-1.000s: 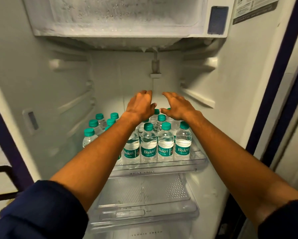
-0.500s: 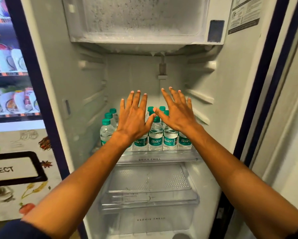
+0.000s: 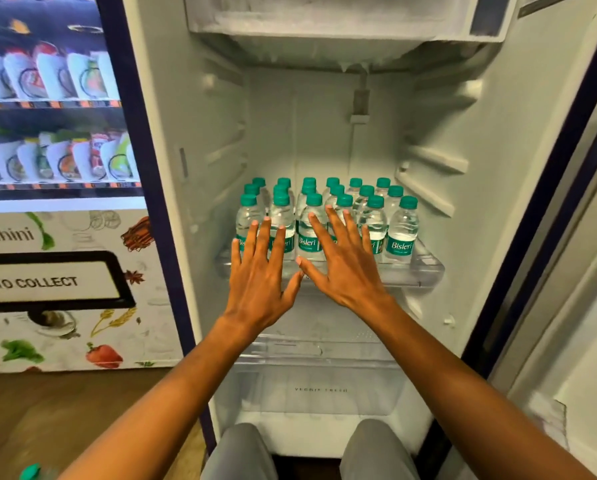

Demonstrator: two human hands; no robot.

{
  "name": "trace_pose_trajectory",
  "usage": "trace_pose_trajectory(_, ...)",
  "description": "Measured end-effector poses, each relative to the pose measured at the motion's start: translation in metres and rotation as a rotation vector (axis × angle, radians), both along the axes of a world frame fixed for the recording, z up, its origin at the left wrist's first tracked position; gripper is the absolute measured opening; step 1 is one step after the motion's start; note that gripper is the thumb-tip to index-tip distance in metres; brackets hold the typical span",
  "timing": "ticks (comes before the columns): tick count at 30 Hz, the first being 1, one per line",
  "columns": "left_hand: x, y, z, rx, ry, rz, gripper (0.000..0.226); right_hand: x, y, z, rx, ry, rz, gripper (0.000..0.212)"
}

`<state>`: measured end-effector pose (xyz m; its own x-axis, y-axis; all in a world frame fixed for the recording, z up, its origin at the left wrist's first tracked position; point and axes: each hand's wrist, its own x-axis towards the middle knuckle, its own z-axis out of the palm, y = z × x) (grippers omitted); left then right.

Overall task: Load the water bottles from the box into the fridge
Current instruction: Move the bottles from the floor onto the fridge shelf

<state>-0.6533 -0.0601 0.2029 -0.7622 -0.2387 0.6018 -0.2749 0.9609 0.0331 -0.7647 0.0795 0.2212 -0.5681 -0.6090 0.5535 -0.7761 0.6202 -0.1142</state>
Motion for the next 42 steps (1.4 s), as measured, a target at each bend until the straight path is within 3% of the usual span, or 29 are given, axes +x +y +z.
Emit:
trace_pose_trajectory(17,0.118,0.015,-0.11,0.228,-0.024,0.027,0.079,0.101,-0.022,-0.122,0.004,-0.16,0.229,0.079)
trace_pose_trajectory(29,0.234,-0.033,-0.184,0.425,-0.123,0.376,0.083,0.206,-0.103,-0.191,0.167,-0.293,0.548,0.077)
trace_pose_trajectory(42,0.341,-0.093,-0.267,0.548,-0.32,0.688,0.085,0.294,-0.204,-0.262,0.496,-0.416,0.711,0.079)
